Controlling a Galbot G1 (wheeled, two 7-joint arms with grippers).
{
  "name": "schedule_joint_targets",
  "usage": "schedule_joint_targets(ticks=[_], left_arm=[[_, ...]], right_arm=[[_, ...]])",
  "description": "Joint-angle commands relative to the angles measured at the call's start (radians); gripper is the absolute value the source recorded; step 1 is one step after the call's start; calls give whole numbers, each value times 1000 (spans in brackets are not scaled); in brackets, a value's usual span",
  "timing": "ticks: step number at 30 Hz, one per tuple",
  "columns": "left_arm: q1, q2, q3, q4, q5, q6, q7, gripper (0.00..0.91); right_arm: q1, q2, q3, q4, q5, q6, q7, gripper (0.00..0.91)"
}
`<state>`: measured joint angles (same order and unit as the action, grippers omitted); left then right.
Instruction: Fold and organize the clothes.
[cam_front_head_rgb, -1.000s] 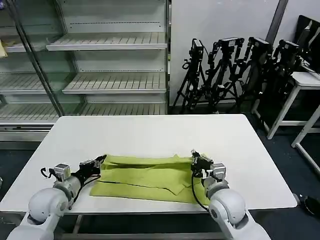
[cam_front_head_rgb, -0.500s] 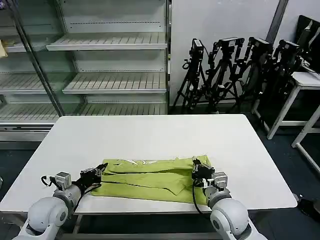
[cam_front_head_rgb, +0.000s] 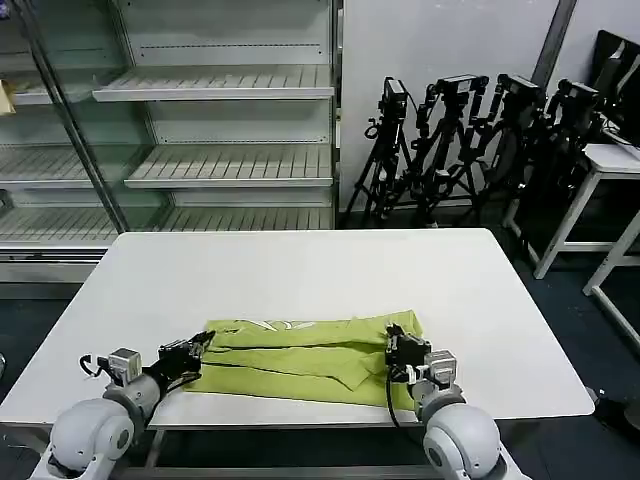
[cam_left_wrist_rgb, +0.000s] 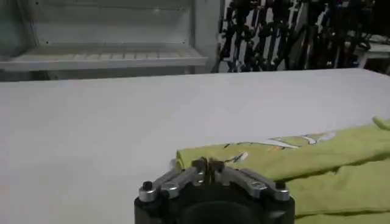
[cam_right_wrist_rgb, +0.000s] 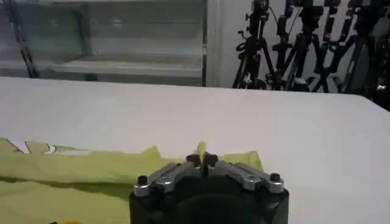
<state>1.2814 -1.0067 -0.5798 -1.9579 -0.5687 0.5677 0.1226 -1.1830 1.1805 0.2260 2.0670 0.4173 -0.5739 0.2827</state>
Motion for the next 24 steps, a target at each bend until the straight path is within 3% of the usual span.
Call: schedule_joint_targets(ticks=[1, 7, 19, 20, 21, 22, 23, 24], left_arm=[[1, -1, -24, -64, -97, -7, -100, 907], [50, -12, -7, -97, -135, 8, -234, 907], [93, -101, 43, -58, -132, -23, -271, 907], [92, -104, 43, -54, -132, -23, -275, 796], [93, -110, 43, -50, -132, -23, -275, 544], [96, -114, 44, -51, -132, -23, -276, 141], [97, -115, 44, -51, -132, -23, -276, 10], [100, -120, 47, -52, -133, -24, -282, 10]], right_arm=[[-17, -4, 12, 17, -14, 0, -9, 907], [-45, -37, 30, 54, -38, 16, -23, 907], [-71, -42, 38, 100, -77, 24, -32, 907], [-73, -41, 38, 100, -79, 25, -32, 907], [-75, -40, 39, 101, -81, 26, -33, 907], [-77, -39, 40, 100, -83, 27, -33, 907], [-78, -38, 40, 100, -85, 28, -33, 907], [-79, -37, 40, 99, -87, 29, -33, 907]])
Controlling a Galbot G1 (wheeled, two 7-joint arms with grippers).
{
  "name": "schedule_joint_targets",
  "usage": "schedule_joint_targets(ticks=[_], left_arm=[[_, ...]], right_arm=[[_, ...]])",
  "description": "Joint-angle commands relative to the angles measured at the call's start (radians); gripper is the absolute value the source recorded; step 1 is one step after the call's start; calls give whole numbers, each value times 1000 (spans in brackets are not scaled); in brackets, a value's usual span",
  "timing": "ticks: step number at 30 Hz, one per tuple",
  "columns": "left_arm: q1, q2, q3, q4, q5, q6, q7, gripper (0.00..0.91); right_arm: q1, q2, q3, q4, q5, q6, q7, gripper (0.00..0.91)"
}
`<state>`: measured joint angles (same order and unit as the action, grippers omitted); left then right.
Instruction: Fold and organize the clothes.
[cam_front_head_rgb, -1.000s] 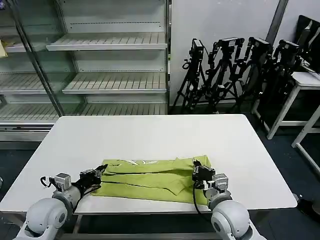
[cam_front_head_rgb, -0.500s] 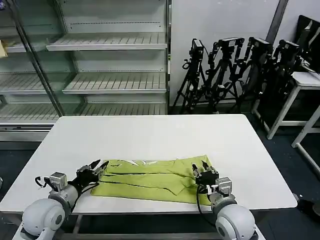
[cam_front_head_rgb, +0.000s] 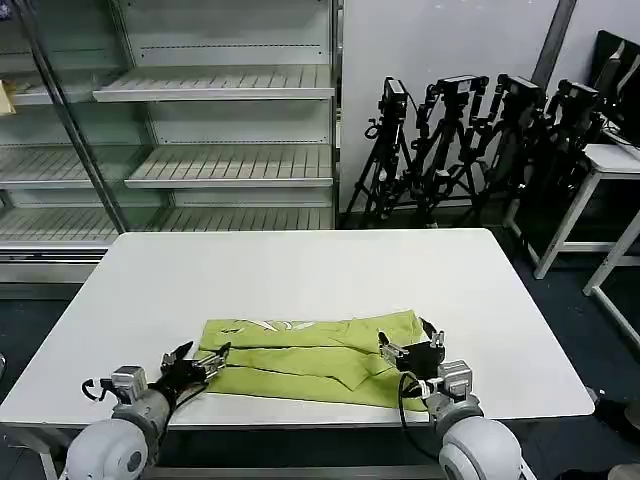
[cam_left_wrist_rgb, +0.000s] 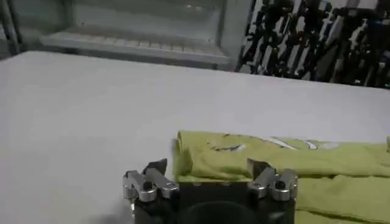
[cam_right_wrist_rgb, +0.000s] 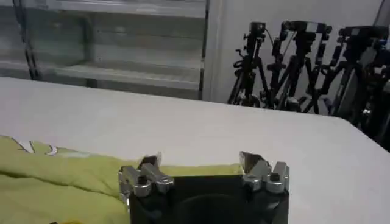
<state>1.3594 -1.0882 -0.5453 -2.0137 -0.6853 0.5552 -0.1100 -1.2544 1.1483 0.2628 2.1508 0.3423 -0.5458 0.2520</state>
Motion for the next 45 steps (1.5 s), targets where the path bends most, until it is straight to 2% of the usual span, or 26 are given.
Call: schedule_joint_targets(ticks=[1, 20, 26, 32, 37, 42, 45], left_arm=[[25, -41, 14, 5, -16, -16, -46, 10], [-11, -62, 34, 43, 7, -42, -41, 10], [-27, -46, 19, 52, 27, -55, -22, 10], [-45, 45, -70, 58, 70, -64, 13, 10], [-43, 137, -213, 83, 105, -57, 45, 10], [-28, 245, -320, 91, 159, -17, 65, 10], [-34, 273, -326, 80, 222, 3, 80, 10]], right_arm=[[-10, -5, 4, 15, -14, 3, -2, 907], [-36, 9, -2, 4, -63, 26, -7, 907], [-38, 11, -4, 6, -70, 28, -8, 907], [-38, -4, 6, 11, -72, 34, -9, 907], [-36, -5, 5, 8, -72, 42, -10, 907], [-24, -3, -2, 2, -74, 47, -13, 907], [-14, -3, -5, -2, -75, 48, -17, 907]])
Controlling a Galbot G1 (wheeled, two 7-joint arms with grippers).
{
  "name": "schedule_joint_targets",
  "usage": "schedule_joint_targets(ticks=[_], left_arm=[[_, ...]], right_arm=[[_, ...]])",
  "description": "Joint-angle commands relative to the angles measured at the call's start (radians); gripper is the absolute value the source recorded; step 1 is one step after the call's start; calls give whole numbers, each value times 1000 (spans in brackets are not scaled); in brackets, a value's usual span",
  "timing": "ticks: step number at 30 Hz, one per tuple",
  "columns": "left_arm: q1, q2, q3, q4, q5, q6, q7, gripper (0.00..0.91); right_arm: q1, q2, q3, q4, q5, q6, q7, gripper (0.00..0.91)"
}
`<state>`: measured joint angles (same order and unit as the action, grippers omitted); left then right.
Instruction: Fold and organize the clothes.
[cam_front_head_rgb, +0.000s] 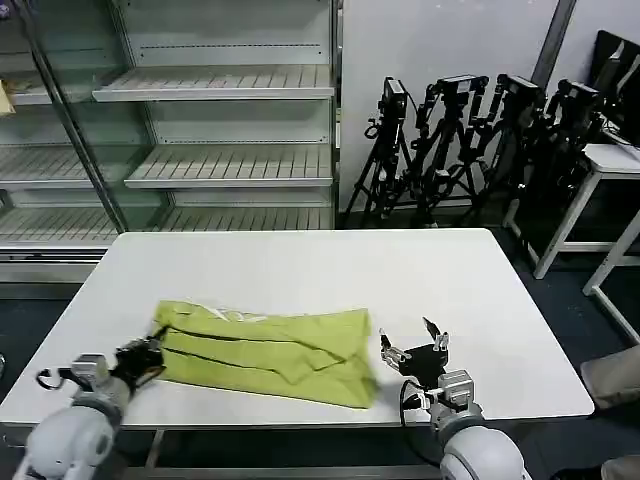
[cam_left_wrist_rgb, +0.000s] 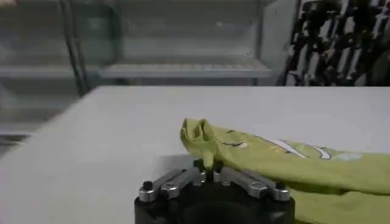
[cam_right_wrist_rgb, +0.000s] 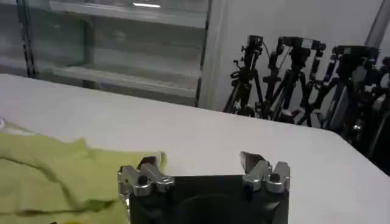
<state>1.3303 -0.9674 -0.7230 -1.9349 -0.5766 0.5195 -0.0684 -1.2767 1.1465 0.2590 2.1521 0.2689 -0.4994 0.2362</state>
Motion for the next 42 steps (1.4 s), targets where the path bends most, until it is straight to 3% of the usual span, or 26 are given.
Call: schedule_joint_targets(ticks=[1, 7, 10, 13, 23, 32, 42], left_arm=[[-7, 151, -134, -5, 135, 50, 39, 10], [27, 96, 7, -204, 148, 57, 28, 10], [35, 68, 126, -319, -9, 58, -20, 10], [14, 43, 225, -380, -41, 57, -32, 10], [-76, -31, 473, -338, 13, 56, -32, 10], [-147, -66, 593, -222, 106, 56, -54, 10], [-201, -68, 580, -132, 127, 57, -94, 10]], right_arm=[[13, 3, -2, -6, -3, 3, -2, 907], [7, -4, 6, 0, -11, 9, -4, 907], [-5, -16, 27, 9, -11, 11, -4, 907], [-21, -23, 57, 20, -14, 12, -6, 907], [-103, -68, 246, 127, -6, 1, -18, 907], [-114, -43, 253, 130, -14, -4, -22, 907], [-105, -36, 237, 117, -17, -4, -21, 907]])
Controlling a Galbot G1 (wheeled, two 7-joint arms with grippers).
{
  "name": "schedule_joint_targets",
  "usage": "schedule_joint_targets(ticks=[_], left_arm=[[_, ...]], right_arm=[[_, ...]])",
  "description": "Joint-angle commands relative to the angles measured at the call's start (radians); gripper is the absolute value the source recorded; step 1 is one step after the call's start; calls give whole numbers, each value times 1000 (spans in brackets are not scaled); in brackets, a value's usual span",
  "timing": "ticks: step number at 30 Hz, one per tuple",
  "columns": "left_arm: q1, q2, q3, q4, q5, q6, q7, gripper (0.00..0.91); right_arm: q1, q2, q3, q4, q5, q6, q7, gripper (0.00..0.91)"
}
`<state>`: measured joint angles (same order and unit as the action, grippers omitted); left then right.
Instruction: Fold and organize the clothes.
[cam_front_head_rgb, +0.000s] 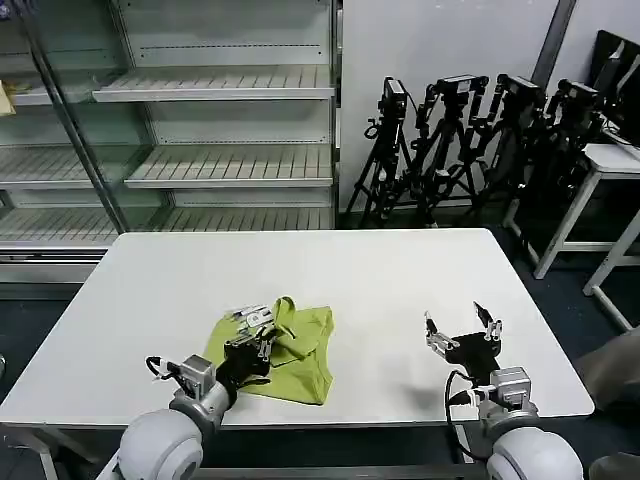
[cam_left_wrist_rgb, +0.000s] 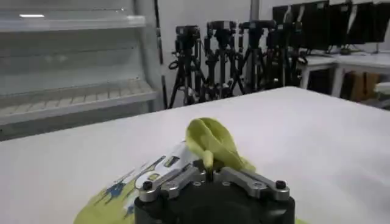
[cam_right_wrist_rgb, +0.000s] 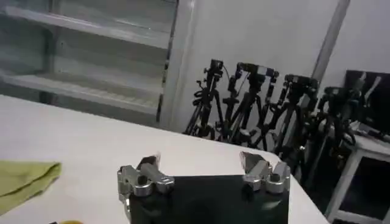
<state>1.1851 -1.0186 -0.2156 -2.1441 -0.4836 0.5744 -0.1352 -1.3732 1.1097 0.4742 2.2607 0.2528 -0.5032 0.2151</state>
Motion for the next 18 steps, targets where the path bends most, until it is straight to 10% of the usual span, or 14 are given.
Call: schedule_joint_targets(ticks=[1, 6, 7, 9, 11, 18], left_arm=[[-59, -18, 74, 78, 31, 2, -29, 10], [-62, -34, 93, 64, 34, 1, -29, 10], [-64, -36, 95, 64, 34, 1, -28, 111], [-71, -39, 97, 73, 33, -9, -28, 786], [-82, -46, 104, 94, 33, -53, -38, 897], [-104, -87, 134, 99, 31, -133, -44, 907]], right_arm=[[-5, 1, 18, 7, -1, 1, -1, 907], [6, 2, 10, 1, -1, 0, 1, 907], [7, 2, 7, 2, -2, 0, 1, 907], [8, 1, 4, 3, -3, 0, 1, 907], [8, 3, 3, 4, -3, 0, 0, 907], [2, 8, 11, -6, -4, 5, -1, 907]])
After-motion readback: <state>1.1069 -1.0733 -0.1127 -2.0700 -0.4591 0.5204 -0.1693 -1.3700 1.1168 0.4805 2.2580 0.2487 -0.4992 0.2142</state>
